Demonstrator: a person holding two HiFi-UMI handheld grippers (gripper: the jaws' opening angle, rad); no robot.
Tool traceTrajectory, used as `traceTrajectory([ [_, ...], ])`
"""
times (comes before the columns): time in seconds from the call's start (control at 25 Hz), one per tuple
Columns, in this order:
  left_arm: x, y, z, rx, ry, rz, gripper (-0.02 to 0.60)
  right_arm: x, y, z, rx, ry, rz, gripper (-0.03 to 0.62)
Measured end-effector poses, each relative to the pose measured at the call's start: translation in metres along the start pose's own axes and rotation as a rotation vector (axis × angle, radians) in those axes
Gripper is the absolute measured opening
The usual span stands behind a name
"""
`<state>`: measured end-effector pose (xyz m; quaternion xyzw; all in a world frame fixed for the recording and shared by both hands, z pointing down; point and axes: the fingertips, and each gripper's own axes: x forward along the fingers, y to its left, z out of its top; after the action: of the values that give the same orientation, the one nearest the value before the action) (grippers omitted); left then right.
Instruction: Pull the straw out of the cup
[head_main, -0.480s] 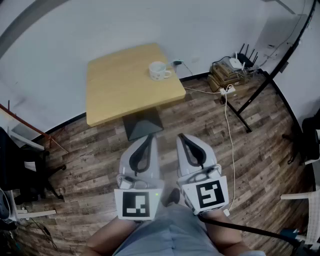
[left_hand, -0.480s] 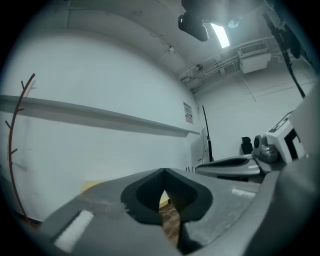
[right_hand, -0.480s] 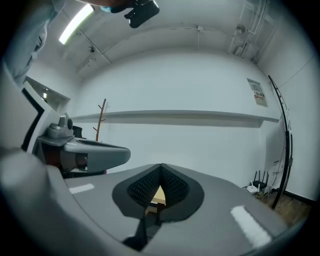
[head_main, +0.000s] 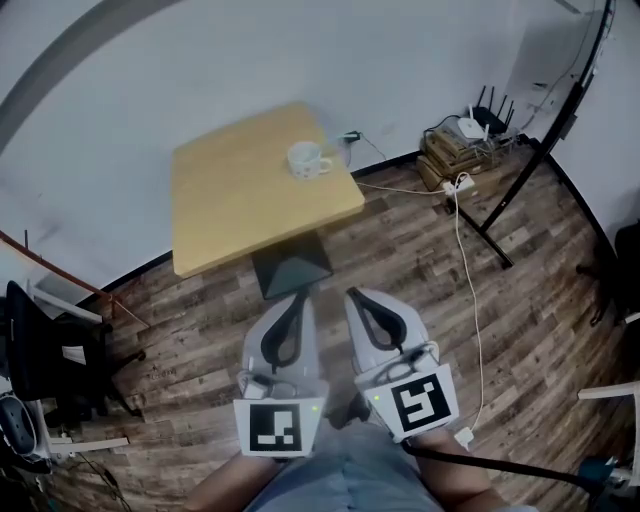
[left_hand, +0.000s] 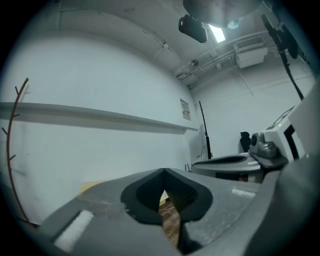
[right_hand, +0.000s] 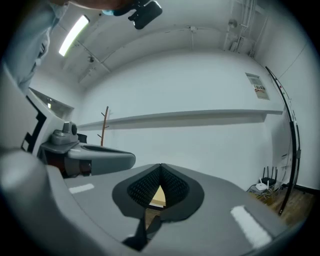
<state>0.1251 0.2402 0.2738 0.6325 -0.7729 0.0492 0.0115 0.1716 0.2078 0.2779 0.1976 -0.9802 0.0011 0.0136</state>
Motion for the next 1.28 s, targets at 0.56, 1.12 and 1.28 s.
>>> traceTrajectory([
  [0.56,0.025,-0.015,-0.01,0.024,0.055,0.037,0.02,-0.001,-0.035,-0.02,0.035,0.047,0.025,0.006],
  [1.12,0.133,0.067,-0.014,-0.035,0.018,0.033,0.02,0.108,-0.101,-0.032,0.027,0.078,-0.07,0.007],
  [1.28,0.161,0.093,-0.012,-0.06,0.023,0.01,0.02,0.15,-0.103,-0.033,0.037,0.102,-0.07,0.006],
])
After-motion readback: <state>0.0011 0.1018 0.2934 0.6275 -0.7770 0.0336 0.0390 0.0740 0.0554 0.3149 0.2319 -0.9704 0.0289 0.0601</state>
